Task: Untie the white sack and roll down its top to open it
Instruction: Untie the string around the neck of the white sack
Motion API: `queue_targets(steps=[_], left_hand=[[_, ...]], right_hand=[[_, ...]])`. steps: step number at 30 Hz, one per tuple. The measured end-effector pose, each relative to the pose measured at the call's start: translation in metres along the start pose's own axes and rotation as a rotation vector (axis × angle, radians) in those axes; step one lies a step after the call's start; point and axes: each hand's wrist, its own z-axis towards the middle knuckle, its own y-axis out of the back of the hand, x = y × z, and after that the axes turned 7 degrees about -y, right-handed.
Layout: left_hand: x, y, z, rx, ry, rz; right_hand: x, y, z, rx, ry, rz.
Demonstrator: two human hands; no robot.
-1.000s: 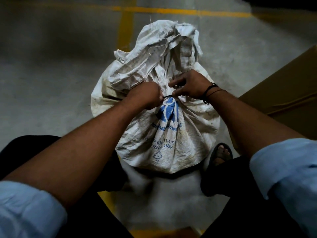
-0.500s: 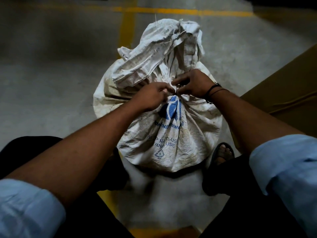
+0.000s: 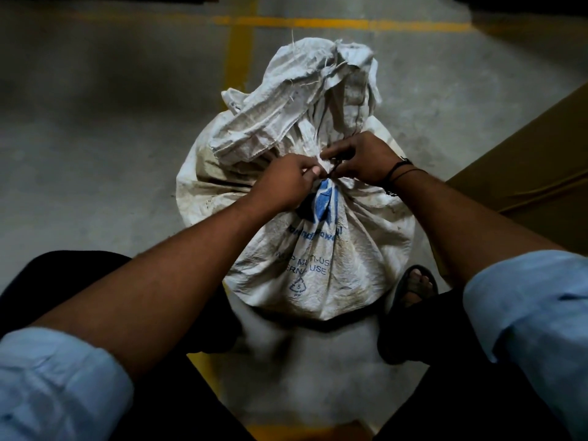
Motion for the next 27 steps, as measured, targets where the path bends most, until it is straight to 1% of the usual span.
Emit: queue_targets(steps=[5, 11, 16, 20, 27], left_hand=[[-0.002, -0.002, 0.001, 0.009, 0.014, 0.039], [-0.001, -0.003, 0.004, 0.101, 0.021, 0.005], [0.001, -0.007, 0.001, 0.118, -0.022, 0.062], [0.004, -0.007, -0.004, 0.136, -0.051, 0.043], [0.011, -0.004, -0.006, 0.228, -0.098, 0.078]], right_hand=[[-0.002, 0.000, -0.001, 0.005, 0.026, 0.009], [-0.003, -0.001, -0.002, 0.022, 0.029, -0.010], [-0.005, -0.003, -0.002, 0.040, 0.061, -0.034], [-0.005, -0.002, -0.004, 0.061, 0.089, -0.084], [-0.006, -0.001, -0.004, 0.067, 0.090, -0.092]])
